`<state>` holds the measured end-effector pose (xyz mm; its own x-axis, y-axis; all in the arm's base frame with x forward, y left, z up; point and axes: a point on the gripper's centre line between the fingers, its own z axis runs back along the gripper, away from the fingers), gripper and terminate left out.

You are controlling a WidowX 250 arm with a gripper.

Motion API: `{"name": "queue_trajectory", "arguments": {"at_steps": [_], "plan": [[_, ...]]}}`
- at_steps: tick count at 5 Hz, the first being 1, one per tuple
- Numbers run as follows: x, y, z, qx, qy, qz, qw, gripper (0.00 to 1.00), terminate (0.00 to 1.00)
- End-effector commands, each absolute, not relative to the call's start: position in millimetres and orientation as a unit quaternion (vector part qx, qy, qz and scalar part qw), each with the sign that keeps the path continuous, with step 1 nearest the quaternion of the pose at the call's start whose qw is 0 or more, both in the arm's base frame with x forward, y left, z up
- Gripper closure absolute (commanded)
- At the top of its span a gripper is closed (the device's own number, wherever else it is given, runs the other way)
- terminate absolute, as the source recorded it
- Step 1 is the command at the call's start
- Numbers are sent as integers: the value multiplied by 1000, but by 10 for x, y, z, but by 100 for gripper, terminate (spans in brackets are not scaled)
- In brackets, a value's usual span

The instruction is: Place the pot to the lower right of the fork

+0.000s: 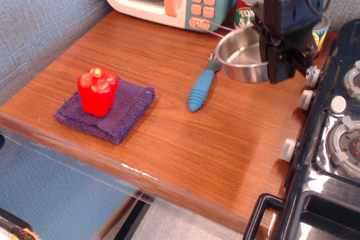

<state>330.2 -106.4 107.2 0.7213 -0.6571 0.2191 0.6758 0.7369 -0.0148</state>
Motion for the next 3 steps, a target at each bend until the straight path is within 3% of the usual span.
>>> {"name": "queue_trajectory", "arguments": {"at_steps": [1, 2, 3], "plan": [[2984, -670, 958, -46, -84, -378, 921, 100, 0], [2836, -641, 735, -103, -49, -406, 907, 100, 0], [2908, -751, 680, -118, -48, -442, 888, 100, 0]]}}
